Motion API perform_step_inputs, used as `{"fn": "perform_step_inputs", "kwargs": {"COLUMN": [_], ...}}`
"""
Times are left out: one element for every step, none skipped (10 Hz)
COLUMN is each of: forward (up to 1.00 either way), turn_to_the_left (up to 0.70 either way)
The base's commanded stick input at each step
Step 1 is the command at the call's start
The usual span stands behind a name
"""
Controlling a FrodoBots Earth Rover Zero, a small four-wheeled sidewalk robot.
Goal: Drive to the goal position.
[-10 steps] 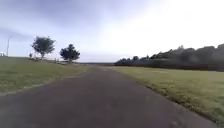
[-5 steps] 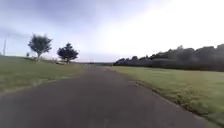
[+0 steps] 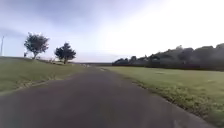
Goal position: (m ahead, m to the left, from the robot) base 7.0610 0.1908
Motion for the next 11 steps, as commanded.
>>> {"fn": "perform_step_inputs", "kwargs": {"forward": [1.0,1.0,1.0,1.0,1.0,1.0,1.0,1.0,1.0,1.0,1.0], "turn_to_the_left": [0.27,0.11,0.0,0.0,0.0,0.0,0.0,0.0,0.0,0.0,0.0]}}
